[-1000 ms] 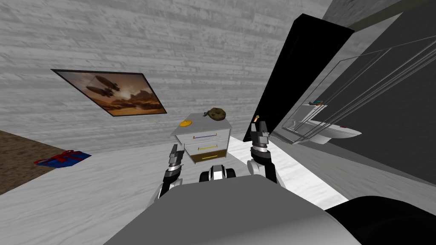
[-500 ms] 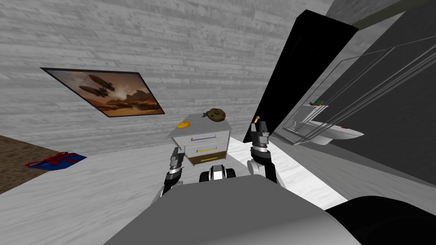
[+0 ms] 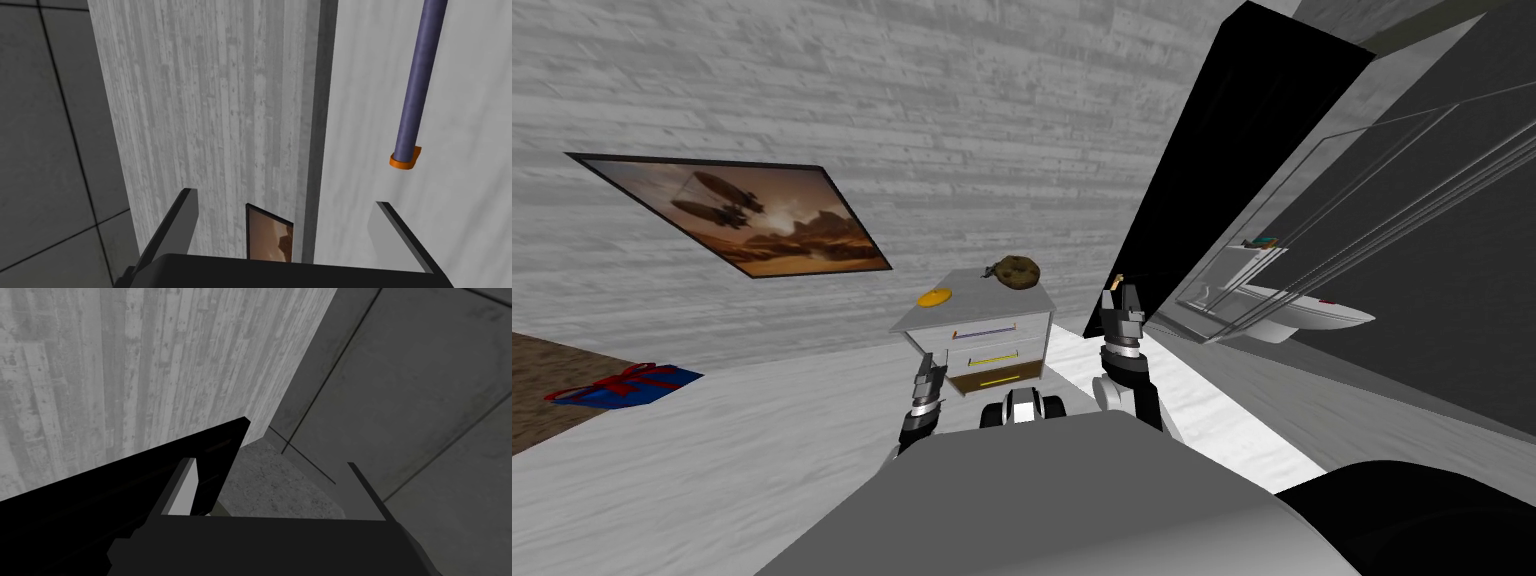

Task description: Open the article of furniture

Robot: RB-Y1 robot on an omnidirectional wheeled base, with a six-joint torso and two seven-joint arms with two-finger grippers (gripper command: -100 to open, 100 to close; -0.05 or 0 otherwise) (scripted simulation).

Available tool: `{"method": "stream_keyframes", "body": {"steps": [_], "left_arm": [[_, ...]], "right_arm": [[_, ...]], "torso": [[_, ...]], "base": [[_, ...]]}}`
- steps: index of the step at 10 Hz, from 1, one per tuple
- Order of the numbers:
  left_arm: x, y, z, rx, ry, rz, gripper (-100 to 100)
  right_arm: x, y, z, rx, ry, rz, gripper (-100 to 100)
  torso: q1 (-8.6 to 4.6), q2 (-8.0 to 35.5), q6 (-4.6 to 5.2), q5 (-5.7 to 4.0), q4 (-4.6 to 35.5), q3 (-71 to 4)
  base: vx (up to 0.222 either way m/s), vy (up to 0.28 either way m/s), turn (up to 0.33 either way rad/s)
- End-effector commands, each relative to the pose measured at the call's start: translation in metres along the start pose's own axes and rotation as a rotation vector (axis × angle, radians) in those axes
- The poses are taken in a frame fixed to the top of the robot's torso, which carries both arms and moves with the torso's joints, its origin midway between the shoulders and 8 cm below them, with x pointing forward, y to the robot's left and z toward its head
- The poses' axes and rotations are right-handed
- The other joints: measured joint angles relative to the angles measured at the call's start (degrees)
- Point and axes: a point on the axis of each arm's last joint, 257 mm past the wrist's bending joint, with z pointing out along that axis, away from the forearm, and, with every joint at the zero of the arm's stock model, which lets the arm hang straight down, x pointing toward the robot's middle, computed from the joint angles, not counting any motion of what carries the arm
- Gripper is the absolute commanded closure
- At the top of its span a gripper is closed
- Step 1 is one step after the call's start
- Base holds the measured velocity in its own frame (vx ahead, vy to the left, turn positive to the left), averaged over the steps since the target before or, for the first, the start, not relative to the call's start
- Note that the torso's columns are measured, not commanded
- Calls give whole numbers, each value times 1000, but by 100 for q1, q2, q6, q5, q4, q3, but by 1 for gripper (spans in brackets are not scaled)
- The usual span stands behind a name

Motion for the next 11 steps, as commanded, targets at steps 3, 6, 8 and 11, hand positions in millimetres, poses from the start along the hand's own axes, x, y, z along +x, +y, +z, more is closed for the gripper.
{"method": "stream_keyframes", "body": {"steps": [3,6,8,11], "left_arm": [[7,17,-26,-22,-4,-6,-100],[14,23,-39,-31,-10,-15,-100],[22,27,-49,-36,-21,-29,-100],[40,31,-61,-41,-52,-64,-100]], "right_arm": [[0,0,0,0,0,0,0],[0,0,0,0,0,0,0],[0,0,0,0,0,0,0],[0,0,0,0,0,0,0]], "torso": [[-6,-16,0,-2,-5,-10],[3,1,0,0,-1,-1],[2,3,0,0,1,2],[-2,-7,0,-1,-2,-5]], "base": [[88,-41,-7],[88,-38,-5],[74,-39,-7],[76,-43,-5]]}}
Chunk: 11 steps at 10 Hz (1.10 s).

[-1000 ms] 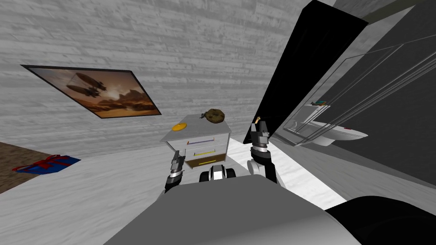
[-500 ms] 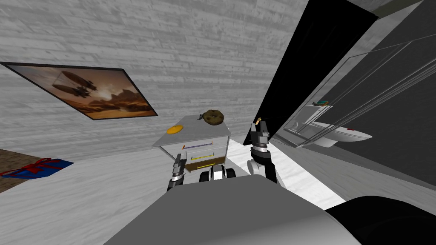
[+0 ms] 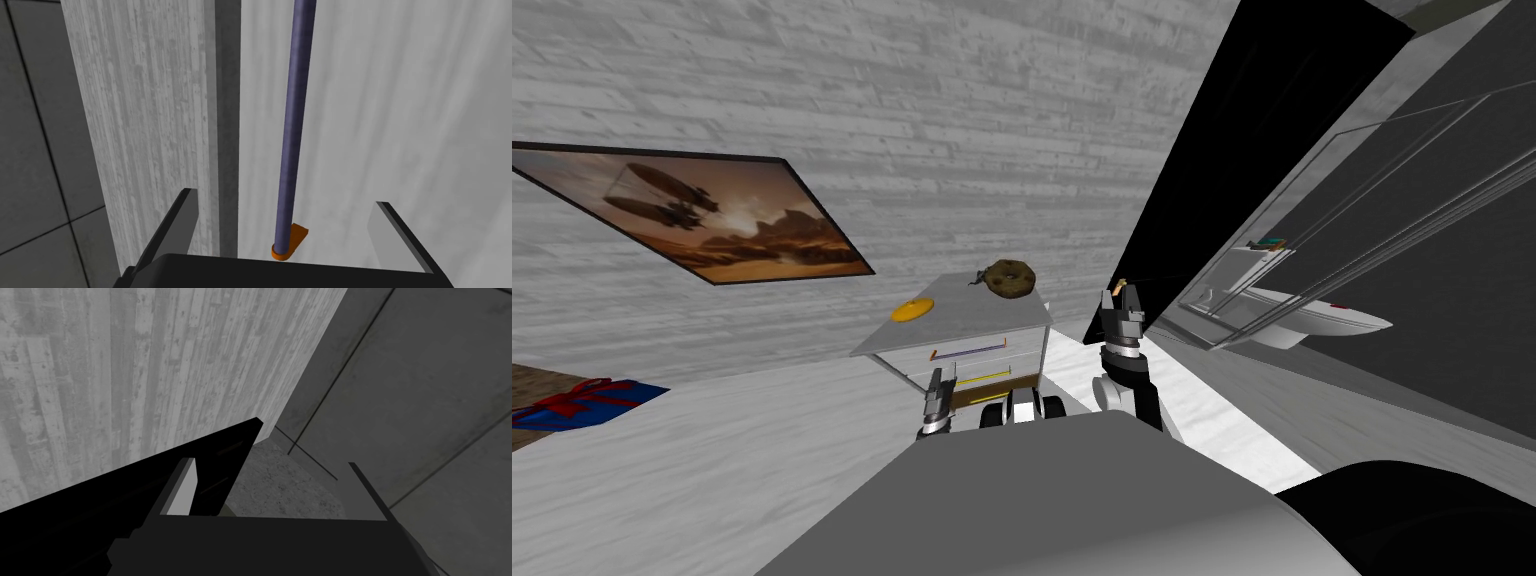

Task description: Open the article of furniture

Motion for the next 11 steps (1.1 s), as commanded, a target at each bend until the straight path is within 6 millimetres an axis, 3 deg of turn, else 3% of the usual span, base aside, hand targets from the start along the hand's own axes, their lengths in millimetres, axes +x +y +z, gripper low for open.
{"method": "stream_keyframes", "body": {"steps": [1,4,5,11], "left_arm": [[11,3,-7,-1,-18,-21,-100],[32,5,-13,0,-64,-69,-100],[27,3,-12,0,-55,-59,-100],[26,14,30,1,-49,-65,-100]], "right_arm": [[0,0,0,0,0,0,0],[0,0,0,0,0,0,0],[0,0,0,0,0,0,0],[0,0,0,0,0,0,0]], "torso": [[6,1,0,1,0,1],[4,7,0,1,2,5],[0,3,0,0,1,2],[2,0,0,1,0,0]], "base": [[43,-15,-1],[28,-11,-3],[11,-8,0],[-33,-8,13]]}}
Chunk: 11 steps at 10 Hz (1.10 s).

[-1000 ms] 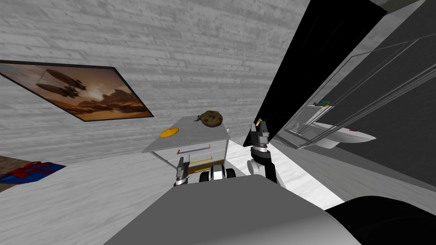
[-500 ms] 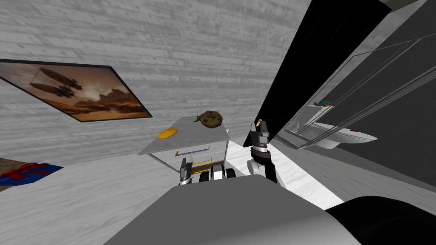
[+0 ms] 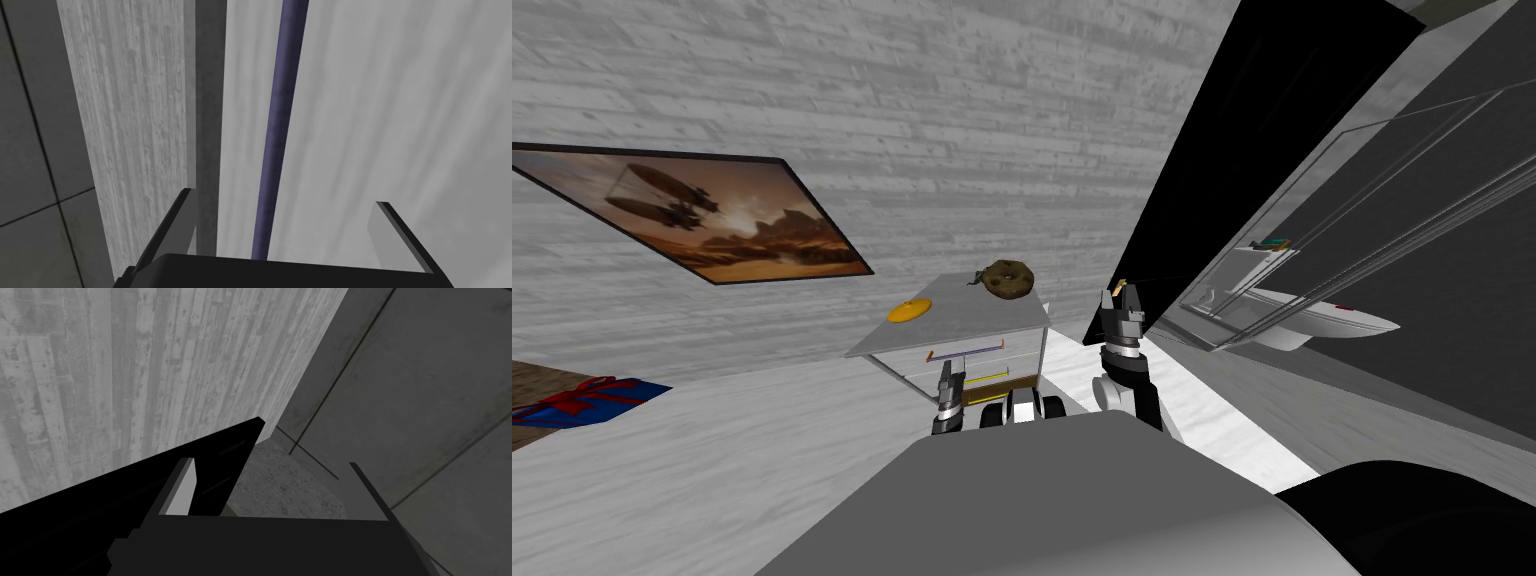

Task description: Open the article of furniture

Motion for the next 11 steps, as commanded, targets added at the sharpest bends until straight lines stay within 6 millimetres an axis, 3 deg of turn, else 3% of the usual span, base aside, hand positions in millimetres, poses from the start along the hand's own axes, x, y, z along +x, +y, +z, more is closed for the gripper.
{"method": "stream_keyframes", "body": {"steps": [1,3,4,5,10,11], "left_arm": [[0,3,17,-2,2,-2,-100],[0,5,29,-2,4,-3,-100],[0,5,25,-1,4,-3,-100],[0,2,11,-2,1,-1,100],[1,-9,-32,-1,-6,3,100],[0,-8,-26,-3,-5,3,100]], "right_arm": [[0,0,0,0,0,0,0],[0,0,0,0,0,0,0],[0,0,0,0,0,0,0],[0,0,0,0,0,0,0],[0,0,0,0,0,0,0],[0,0,0,0,0,0,0]], "torso": [[1,-1,0,0,0,0],[0,0,0,0,0,0],[-1,1,0,0,0,1],[1,-2,-1,0,0,0],[1,0,0,0,0,0],[-3,5,0,-1,2,4]], "base": [[-31,-2,13],[-28,-7,13],[-13,-3,1],[32,5,-26],[47,11,-18],[27,2,-1]]}}
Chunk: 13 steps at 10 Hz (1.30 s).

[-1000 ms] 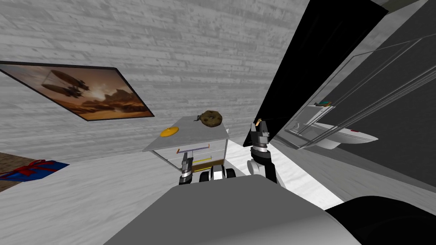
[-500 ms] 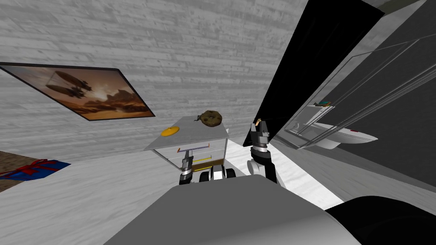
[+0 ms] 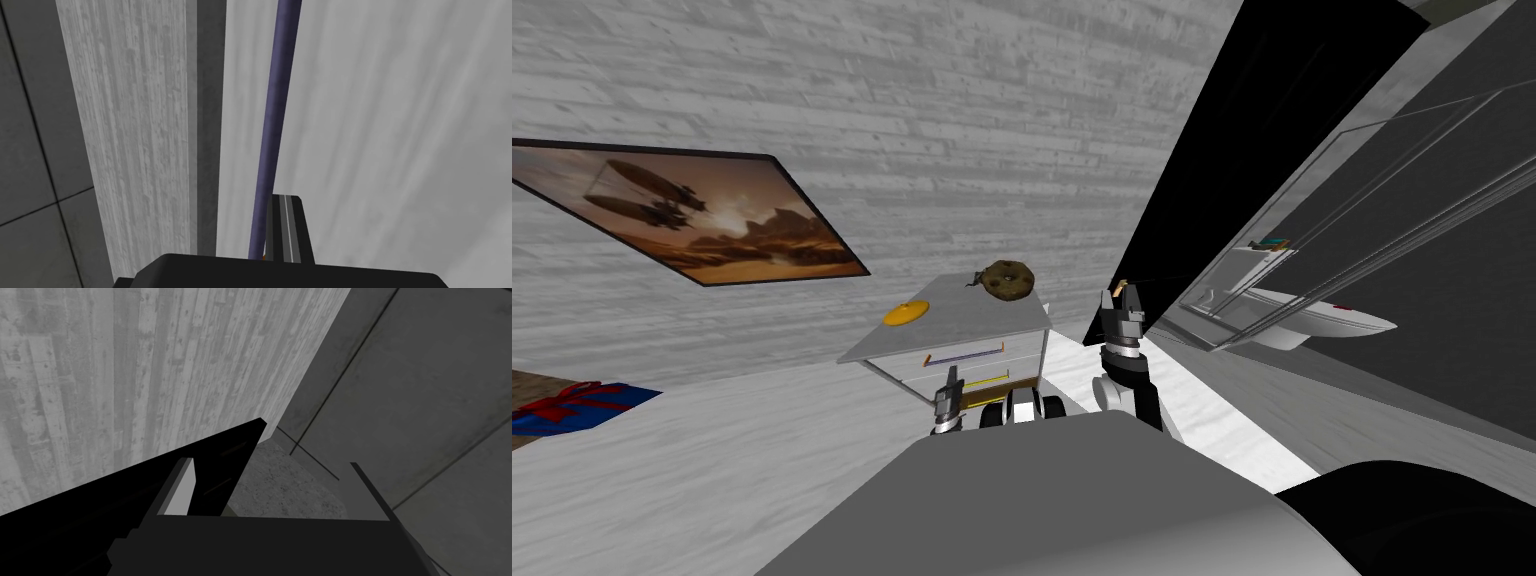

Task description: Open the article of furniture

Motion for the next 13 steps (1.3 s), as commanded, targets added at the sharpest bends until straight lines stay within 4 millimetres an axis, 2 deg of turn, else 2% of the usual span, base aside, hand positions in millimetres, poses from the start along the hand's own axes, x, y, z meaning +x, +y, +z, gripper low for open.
{"method": "stream_keyframes", "body": {"steps": [1,5,10,12,13], "left_arm": [[-9,-2,1,1,22,22,-100],[-31,-5,11,3,78,79,-100],[-30,4,44,1,49,76,-100],[-17,8,46,-2,13,41,-100],[-21,6,44,-1,24,51,-100]], "right_arm": [[0,0,0,0,0,0,0],[0,0,0,0,0,0,0],[0,0,0,0,0,0,0],[0,0,0,0,0,0,0],[0,0,0,0,0,0,0]], "torso": [[0,7,1,0,2,4],[4,-2,0,1,-1,-2],[5,-2,0,1,-1,-2],[2,-9,0,1,-3,-6],[4,-11,-1,1,-4,-7]], "base": [[0,0,0],[-14,-2,8],[-59,-8,33],[-39,-6,14],[-10,-2,0]]}}
